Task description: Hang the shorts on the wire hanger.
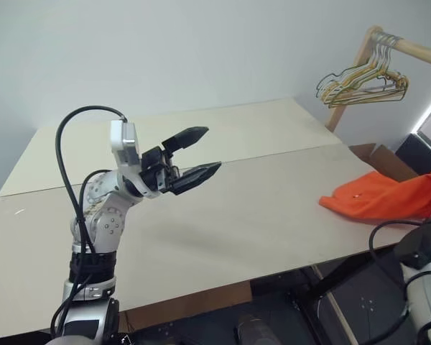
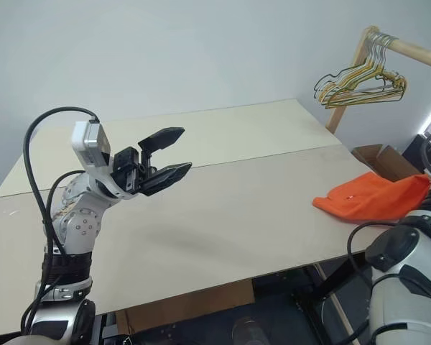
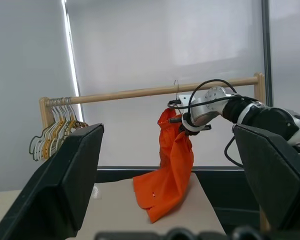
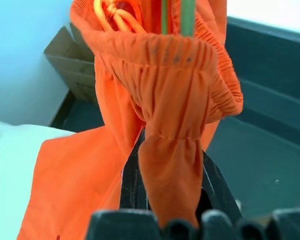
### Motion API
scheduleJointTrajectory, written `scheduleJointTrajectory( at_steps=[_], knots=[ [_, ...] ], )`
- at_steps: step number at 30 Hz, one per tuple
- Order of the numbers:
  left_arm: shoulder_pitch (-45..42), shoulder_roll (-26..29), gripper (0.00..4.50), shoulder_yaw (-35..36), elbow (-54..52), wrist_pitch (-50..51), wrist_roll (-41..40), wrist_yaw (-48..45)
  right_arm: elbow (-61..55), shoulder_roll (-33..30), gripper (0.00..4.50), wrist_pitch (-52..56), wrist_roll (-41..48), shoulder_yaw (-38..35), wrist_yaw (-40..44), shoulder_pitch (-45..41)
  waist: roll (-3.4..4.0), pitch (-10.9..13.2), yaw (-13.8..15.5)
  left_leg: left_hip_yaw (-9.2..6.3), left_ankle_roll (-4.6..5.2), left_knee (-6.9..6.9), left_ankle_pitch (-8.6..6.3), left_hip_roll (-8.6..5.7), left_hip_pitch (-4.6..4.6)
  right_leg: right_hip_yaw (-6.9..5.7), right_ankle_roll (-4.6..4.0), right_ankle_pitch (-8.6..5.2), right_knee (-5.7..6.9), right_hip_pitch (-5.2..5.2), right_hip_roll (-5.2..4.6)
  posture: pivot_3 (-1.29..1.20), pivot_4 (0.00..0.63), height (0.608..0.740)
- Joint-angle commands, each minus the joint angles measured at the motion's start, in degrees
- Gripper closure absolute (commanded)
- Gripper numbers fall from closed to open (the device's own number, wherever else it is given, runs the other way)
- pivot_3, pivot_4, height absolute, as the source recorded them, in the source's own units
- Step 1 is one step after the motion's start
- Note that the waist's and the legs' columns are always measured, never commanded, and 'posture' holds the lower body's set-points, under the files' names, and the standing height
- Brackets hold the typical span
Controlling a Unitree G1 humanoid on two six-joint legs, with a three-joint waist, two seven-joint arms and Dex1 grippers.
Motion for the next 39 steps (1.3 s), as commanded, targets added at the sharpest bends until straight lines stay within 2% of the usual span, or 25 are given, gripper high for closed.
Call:
scheduleJointTrajectory(
  at_steps=[1,9,19,23,32,39],
  knots=[
    [-1.1,0.3,0.02,0.1,-1.6,-0.6,-1.2,-0.3,5.9,-4.1,4.5,-5.2,3.0,-0.5,0.1,-4.6,0.02,0.0,-0.4,0.0,0.01,-0.02,-0.01,0.0,0.06,0.0,0.01,-0.01,-0.06,0.1,0.0,-0.24,0.0,0.74],
    [-0.1,0.3,0.02,-0.9,-2.0,-1.0,-0.5,-0.7,17.9,-7.8,4.5,-9.6,9.1,-1.4,-0.5,-7.5,0.01,0.0,-0.7,0.09,0.08,-0.2,-0.06,0.0,0.44,0.07,0.05,0.0,-0.53,0.54,0.0,-0.24,0.0,0.74],
    [-0.5,0.7,0.02,-0.8,-1.7,-1.2,-0.8,-1.7,19.5,-5.9,4.5,-6.5,11.4,1.8,-3.7,-8.1,-0.02,0.0,-0.6,0.11,0.08,-0.2,-0.06,0.0,0.44,0.09,0.08,0.01,-0.57,0.54,-0.01,-0.23,0.0,0.74],
    [0.0,0.7,0.0,-0.7,-2.3,-1.1,-1.3,-2.2,17.8,-5.5,3.33,-7.1,10.9,3.6,-5.2,-7.6,-0.02,0.1,-0.6,0.14,0.08,-0.2,-0.06,0.0,0.45,0.12,0.08,0.01,-0.57,0.54,-0.01,-0.23,0.0,0.74],
    [1.0,0.4,0.0,-0.7,-2.8,-1.1,-1.4,-2.3,8.2,-3.2,0.07,-6.3,7.1,10.2,-9.8,-5.5,0.02,0.1,-0.5,0.15,0.12,-0.21,-0.08,0.0,0.45,0.14,0.08,0.01,-0.56,0.54,-0.01,-0.23,0.0,0.74],
    [0.7,0.6,0.0,-0.7,-2.4,-1.0,-1.4,-2.8,-8.9,2.0,0.03,-3.1,2.0,16.0,-14.1,-2.1,0.08,0.1,-0.5,0.15,0.13,-0.21,-0.09,0.03,0.47,0.17,0.08,0.01,-0.51,0.52,0.0,-0.23,0.0,0.74]
  ],
)
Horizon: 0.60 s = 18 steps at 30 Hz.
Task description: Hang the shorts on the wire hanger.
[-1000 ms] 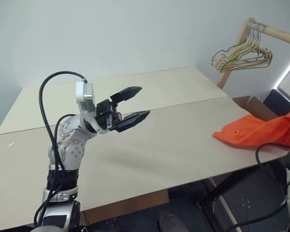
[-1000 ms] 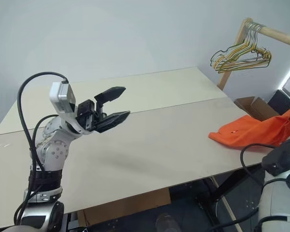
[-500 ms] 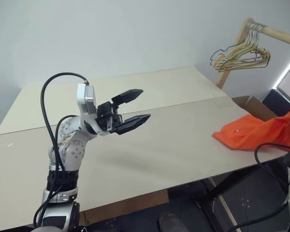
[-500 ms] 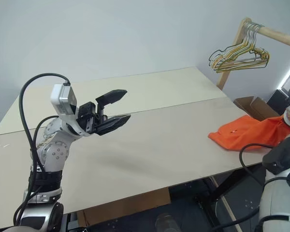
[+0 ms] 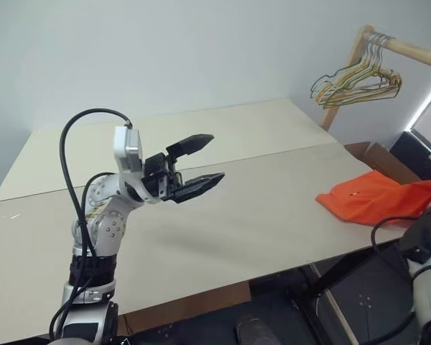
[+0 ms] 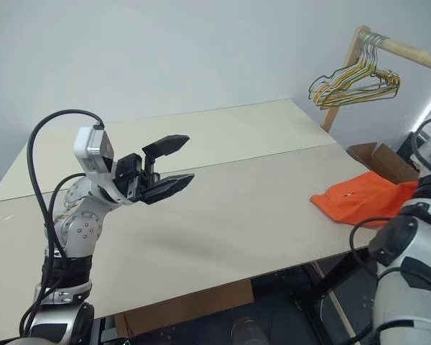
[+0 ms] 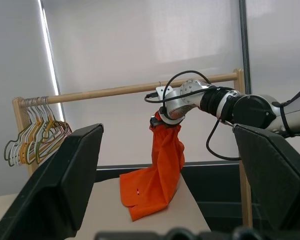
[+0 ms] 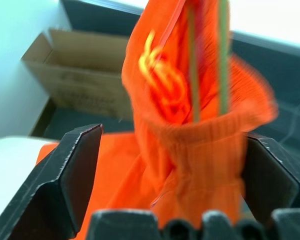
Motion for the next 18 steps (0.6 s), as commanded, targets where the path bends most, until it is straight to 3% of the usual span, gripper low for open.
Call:
scheduleJointTrajectory(
  at_steps=[1,8,18],
  knots=[
    [-0.6,0.4,0.0,0.5,-1.2,-0.9,-1.2,-0.4,-10.5,1.8,0.03,1.2,-2.7,2.8,-1.5,0.5,0.01,0.0,0.0,0.0,0.0,0.0,0.0,0.0,0.0,0.0,0.0,0.0,0.01,0.0,0.0,-0.23,0.0,0.74],
    [-0.9,0.4,0.0,0.8,-1.2,-0.9,-1.4,-0.4,-27.2,8.0,0.03,-4.0,-16.2,16.1,-5.2,6.7,0.04,0.0,-0.1,-0.07,0.0,0.0,0.0,0.03,0.01,0.05,0.0,0.0,0.07,-0.05,0.01,-0.22,0.0,0.74],
    [0.9,2.0,0.0,2.9,-3.5,-0.2,-4.0,-0.2,-31.5,10.3,0.03,-14.8,-22.6,29.2,10.1,12.1,0.03,0.0,0.1,-0.21,0.0,0.01,0.0,0.02,0.01,0.02,0.03,0.02,0.05,-0.05,-0.01,-0.17,0.0,0.74]
  ],
)
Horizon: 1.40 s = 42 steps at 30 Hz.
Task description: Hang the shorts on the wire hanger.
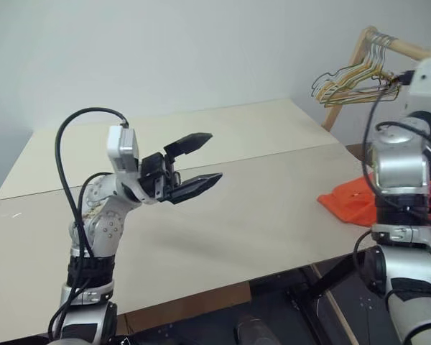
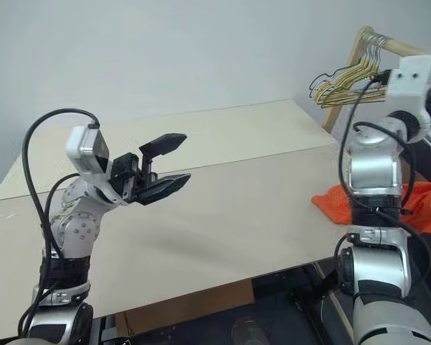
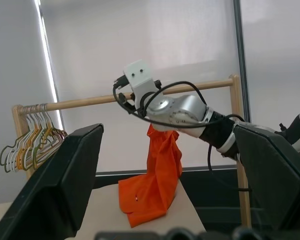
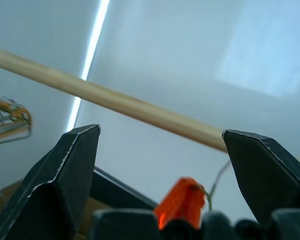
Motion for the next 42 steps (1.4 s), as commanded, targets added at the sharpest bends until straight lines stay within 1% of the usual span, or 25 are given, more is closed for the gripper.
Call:
scheduleJointTrajectory(
  at_steps=[1,6,8,11,13,18,25,28,32,38,42],
  knots=[
    [0.2,1.5,0.0,2.0,-2.4,-0.3,-1.9,0.0,-3.2,0.7,0.03,-2.4,-0.8,2.1,6.7,0.3,0.0,0.0,0.0,-0.01,0.0,0.0,0.0,0.01,0.01,0.0,0.0,0.0,0.01,0.0,0.01,-0.17,0.0,0.74],
    [1.7,5.3,0.0,3.8,-2.1,0.0,-1.0,0.3,-4.9,0.8,0.03,-3.6,1.0,4.4,19.0,2.8,-0.01,0.0,0.3,-0.16,0.0,0.0,0.0,0.0,0.0,-0.01,0.0,0.0,0.0,0.0,0.0,-0.12,0.0,0.74],
    [2.9,7.2,0.0,4.7,-2.0,-0.2,-0.5,0.6,-5.8,0.8,0.03,-4.6,3.4,3.7,24.6,3.9,-0.02,0.0,0.7,-0.24,0.01,0.0,-0.01,0.0,0.0,-0.02,0.0,0.0,0.0,0.0,0.0,-0.1,0.0,0.74],
    [5.4,9.2,0.0,6.4,-2.8,-0.7,0.0,1.4,-6.3,-0.6,0.03,-7.4,7.6,2.9,35.0,5.3,-0.02,0.0,1.7,-0.26,0.02,0.0,-0.01,0.01,0.05,-0.01,0.0,0.0,0.02,0.0,0.01,-0.06,0.0,0.74],
    [7.5,10.1,0.0,7.5,-3.3,-1.1,0.6,2.3,-5.8,-1.7,0.03,-9.9,8.3,3.5,39.9,5.8,-0.04,0.0,2.6,-0.26,0.03,0.0,-0.02,0.01,0.06,-0.03,0.0,0.0,0.06,0.0,0.01,-0.04,0.0,0.74],
    [13.7,12.4,0.0,9.3,-4.6,-2.6,3.8,4.7,-7.2,-4.2,0.03,-16.4,11.4,6.6,56.1,8.7,-0.17,0.1,5.3,-0.21,0.04,0.0,-0.03,0.02,0.12,-0.06,-0.02,0.01,0.12,0.0,0.01,-0.01,0.0,0.74],
    [21.6,14.9,0.0,9.8,-7.2,-2.0,8.9,10.2,-9.2,-6.2,0.03,-23.9,10.7,11.8,69.3,16.3,-0.37,0.2,8.8,0.13,0.02,0.01,-0.02,0.02,0.15,-0.08,-0.05,0.0,0.42,-0.1,0.02,0.01,0.0,0.74],
    [25.5,15.6,0.0,9.9,-8.6,-2.1,10.2,11.6,-9.2,-6.9,0.03,-25.6,11.5,12.5,73.8,18.1,-0.4,0.3,10.0,0.22,0.02,0.01,-0.02,0.03,0.15,-0.06,-0.07,-0.01,0.49,-0.17,0.03,0.02,0.0,0.74],
    [29.3,15.5,0.0,10.6,-9.5,-2.3,10.5,12.9,-9.1,-6.7,0.03,-26.7,10.9,12.7,76.0,19.3,-0.48,0.3,11.2,0.28,0.01,0.02,-0.02,0.05,0.2,-0.06,-0.11,-0.01,0.54,-0.17,0.04,0.03,0.0,0.74],
    [30.2,15.3,0.0,10.0,-9.4,-3.0,11.6,13.7,-7.8,-6.4,0.03,-28.0,9.2,12.7,76.4,19.6,-0.56,0.3,12.5,0.29,-0.02,0.02,0.0,0.09,0.25,-0.08,-0.19,0.0,0.58,-0.18,0.12,0.04,0.0,0.74],
    [30.5,15.9,0.0,9.9,-9.2,-2.0,11.1,13.4,-8.9,-6.5,0.03,-28.7,9.8,13.2,78.9,20.5,-0.61,0.3,12.9,0.29,-0.02,0.02,0.0,0.09,0.23,-0.08,-0.19,-0.01,0.56,-0.18,0.11,0.05,0.0,0.74]
  ],
)
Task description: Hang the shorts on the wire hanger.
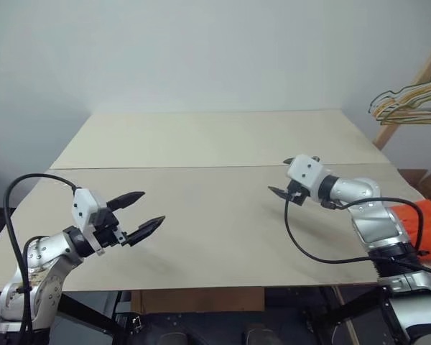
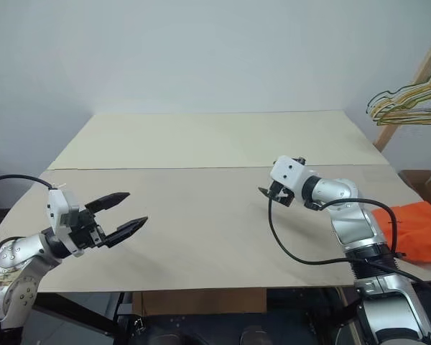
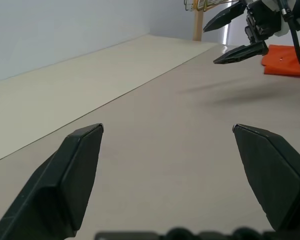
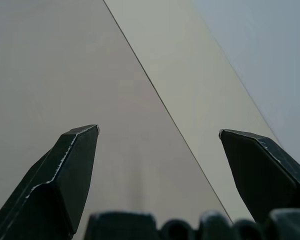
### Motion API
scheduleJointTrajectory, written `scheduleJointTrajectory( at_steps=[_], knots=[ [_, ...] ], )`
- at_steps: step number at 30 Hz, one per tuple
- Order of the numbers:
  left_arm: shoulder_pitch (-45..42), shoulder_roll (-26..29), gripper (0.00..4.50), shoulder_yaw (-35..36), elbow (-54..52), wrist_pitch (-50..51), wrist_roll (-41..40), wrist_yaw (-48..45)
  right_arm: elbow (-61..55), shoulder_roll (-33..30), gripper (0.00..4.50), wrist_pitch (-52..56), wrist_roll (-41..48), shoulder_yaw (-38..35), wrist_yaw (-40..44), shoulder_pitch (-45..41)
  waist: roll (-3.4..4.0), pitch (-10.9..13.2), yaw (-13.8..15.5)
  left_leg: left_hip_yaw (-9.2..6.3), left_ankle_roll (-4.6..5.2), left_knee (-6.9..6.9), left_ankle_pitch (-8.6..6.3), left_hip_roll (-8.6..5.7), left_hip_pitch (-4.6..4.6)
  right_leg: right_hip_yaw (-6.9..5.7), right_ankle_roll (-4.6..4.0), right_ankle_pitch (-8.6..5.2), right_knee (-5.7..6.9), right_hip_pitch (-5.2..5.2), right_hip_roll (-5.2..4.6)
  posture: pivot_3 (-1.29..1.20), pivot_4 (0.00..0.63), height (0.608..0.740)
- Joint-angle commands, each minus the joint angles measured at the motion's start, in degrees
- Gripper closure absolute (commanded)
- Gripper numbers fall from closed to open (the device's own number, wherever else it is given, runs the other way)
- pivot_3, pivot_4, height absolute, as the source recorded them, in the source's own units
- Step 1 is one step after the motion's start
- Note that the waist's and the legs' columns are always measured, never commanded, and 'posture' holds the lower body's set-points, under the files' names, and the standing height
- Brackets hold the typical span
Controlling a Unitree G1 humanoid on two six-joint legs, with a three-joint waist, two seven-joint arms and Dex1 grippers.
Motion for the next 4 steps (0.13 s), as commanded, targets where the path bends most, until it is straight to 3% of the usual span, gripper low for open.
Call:
scheduleJointTrajectory(
  at_steps=[1,4],
  knots=[
    [0.0,1.1,0.0,0.9,-1.4,-0.2,-0.4,-0.5,-2.2,-0.3,0.03,-1.9,0.3,0.1,1.8,0.7,-0.04,0.0,0.2,0.0,0.0,0.0,0.0,0.0,0.0,-0.01,0.0,0.0,-0.01,0.0,0.0,0.05,0.0,0.74],
    [0.3,1.4,0.0,0.9,-1.3,0.1,-0.6,-0.8,-2.5,-0.3,0.03,-2.3,-0.5,0.4,2.1,1.1,-0.08,0.0,0.2,0.01,0.0,0.0,0.0,0.0,-0.01,-0.01,-0.01,-0.01,-0.02,0.0,-0.01,0.06,0.0,0.74]
  ],
)
